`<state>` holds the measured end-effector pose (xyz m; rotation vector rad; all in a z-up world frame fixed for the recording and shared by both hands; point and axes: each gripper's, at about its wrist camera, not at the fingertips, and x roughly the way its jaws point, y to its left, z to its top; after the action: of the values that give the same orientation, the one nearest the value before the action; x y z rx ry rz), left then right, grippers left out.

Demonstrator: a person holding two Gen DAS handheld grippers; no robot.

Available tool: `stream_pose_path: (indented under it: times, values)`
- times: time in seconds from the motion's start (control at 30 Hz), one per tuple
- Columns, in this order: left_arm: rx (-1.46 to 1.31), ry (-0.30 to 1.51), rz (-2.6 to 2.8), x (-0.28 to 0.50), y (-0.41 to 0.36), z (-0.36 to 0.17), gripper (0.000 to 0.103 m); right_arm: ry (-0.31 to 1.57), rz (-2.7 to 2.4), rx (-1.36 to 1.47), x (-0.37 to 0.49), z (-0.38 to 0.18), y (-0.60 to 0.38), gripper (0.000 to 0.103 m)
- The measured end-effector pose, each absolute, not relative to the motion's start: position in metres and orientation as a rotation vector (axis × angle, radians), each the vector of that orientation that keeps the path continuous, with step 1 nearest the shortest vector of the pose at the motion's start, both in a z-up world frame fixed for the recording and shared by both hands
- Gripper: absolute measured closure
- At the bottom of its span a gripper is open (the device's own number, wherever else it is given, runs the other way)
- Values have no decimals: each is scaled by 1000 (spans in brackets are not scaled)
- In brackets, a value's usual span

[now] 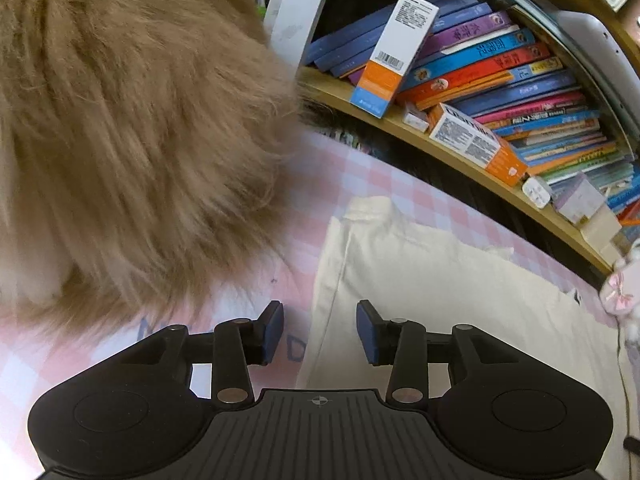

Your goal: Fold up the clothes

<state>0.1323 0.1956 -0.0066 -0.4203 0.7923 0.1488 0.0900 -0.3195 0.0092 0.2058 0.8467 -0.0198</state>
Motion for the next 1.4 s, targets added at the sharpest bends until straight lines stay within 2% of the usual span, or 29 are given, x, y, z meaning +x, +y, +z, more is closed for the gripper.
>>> stream_pose_path:
  times: [0.03, 0.07, 0.1, 0.13, 0.27, 0.33, 0.4, 0.53, 0.63, 0.8, 0.87, 1.03, 1.27, 1.33, 1.4]
  values:
    - [-427, 791, 142, 132, 195, -7, 69, 846, -20, 202, 90, 9, -319, 68]
    - [-440, 793, 121, 131, 195, -8, 75, 845, -22, 197, 90, 9, -319, 72]
    - [-455, 805, 88, 131, 194, -10, 90, 843, -24, 191, 89, 8, -319, 73]
    - [-453, 821, 62, 131, 193, -11, 96, 840, -24, 184, 88, 8, -319, 75]
    - [-392, 740, 47, 119, 184, 11, 98, 825, -13, 170, 86, 7, -317, 83]
    - [-362, 720, 51, 118, 182, 16, 98, 822, -12, 166, 86, 6, -316, 84]
    - [-337, 780, 61, 127, 182, 7, 97, 819, -12, 162, 85, 6, -315, 84]
    - [-307, 845, 89, 137, 181, -4, 83, 823, -14, 146, 86, 7, -312, 84]
    - [-281, 818, 122, 123, 179, 7, 60, 832, -9, 150, 84, 11, -314, 83]
    - [-284, 769, 110, 76, 173, 27, 58, 828, 17, 184, 68, 24, -323, 81]
    - [-297, 765, 94, 54, 168, 31, 58, 834, 21, 194, 54, 29, -328, 76]
    - [-312, 780, 60, 6, 144, 25, 58, 882, 22, 248, 18, 30, -336, 72]
    - [-342, 794, 110, -20, 136, 18, 58, 912, 26, 311, -4, 26, -339, 63]
    - [-376, 795, 143, -25, 142, 17, 48, 911, 31, 338, -6, 27, -342, 59]
    - [-420, 803, 194, -28, 149, 15, 44, 911, 31, 365, -6, 28, -345, 53]
